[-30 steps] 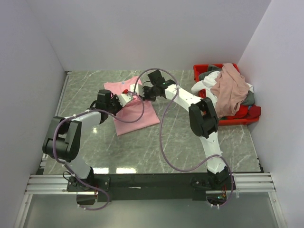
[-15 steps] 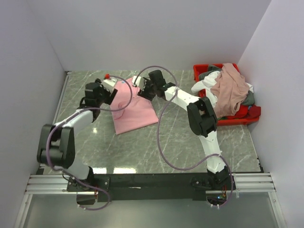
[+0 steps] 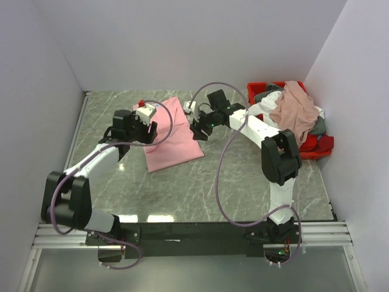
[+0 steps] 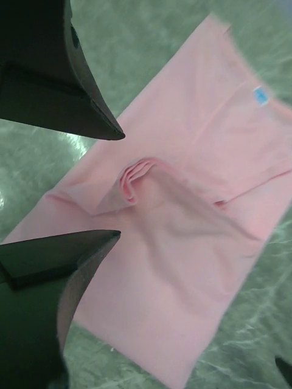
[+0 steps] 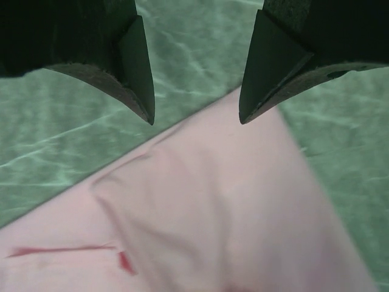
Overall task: Fold and stack the t-shirts
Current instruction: Fold the tshirt
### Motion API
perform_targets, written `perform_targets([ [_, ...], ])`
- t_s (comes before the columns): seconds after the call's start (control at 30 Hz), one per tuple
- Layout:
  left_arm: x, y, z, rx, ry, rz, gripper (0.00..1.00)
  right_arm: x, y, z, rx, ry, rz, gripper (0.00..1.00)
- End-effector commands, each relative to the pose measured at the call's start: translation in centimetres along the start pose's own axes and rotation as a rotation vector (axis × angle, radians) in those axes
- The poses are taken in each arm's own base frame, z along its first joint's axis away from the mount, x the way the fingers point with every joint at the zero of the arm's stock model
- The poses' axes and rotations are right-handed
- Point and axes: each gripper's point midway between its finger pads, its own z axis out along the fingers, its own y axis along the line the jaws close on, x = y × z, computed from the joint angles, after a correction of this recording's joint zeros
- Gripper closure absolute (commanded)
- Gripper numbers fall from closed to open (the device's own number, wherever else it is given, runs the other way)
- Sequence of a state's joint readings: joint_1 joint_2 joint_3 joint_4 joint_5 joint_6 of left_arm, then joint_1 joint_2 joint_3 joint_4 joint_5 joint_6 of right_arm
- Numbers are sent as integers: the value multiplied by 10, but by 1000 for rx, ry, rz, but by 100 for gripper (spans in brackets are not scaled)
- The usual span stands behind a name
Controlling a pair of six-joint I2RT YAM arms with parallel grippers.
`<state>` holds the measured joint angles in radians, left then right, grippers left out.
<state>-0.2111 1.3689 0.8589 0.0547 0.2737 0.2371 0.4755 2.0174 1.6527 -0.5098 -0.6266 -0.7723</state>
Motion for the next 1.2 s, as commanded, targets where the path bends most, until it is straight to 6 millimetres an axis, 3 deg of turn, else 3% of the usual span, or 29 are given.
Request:
perform_targets([
  [0.0,13,-12,16,46,73,-176,34,-9,28,-12,-47,-43,77,36],
  [0.17,38,-16,36,43,169,-223,30,-5,35,-13,-56,-48,111,36],
  [0.37,51,8,64,-83,256,-262,35,-5,38,-12,-73,-49,131,36],
  [0.5,66,13,70,-156,319,-241,45,-3,38,-11,-73,-47,133,36],
  [0.67,56,29,63,-251,312,-208,66,-4,38,-11,-77,-47,138,36],
  [0.8,53,41,60,-292,328,-164,69,-7,37,-11,-77,-51,138,37],
  [0.93,56,50,68,-305,377,-115,68,-7,37,-11,-79,-49,140,37],
  [1.0,65,53,75,-307,414,-85,62,-8,37,-13,-74,-47,136,37],
  [1.17,60,71,84,-365,426,-24,50,-6,39,-17,-72,-35,123,37],
])
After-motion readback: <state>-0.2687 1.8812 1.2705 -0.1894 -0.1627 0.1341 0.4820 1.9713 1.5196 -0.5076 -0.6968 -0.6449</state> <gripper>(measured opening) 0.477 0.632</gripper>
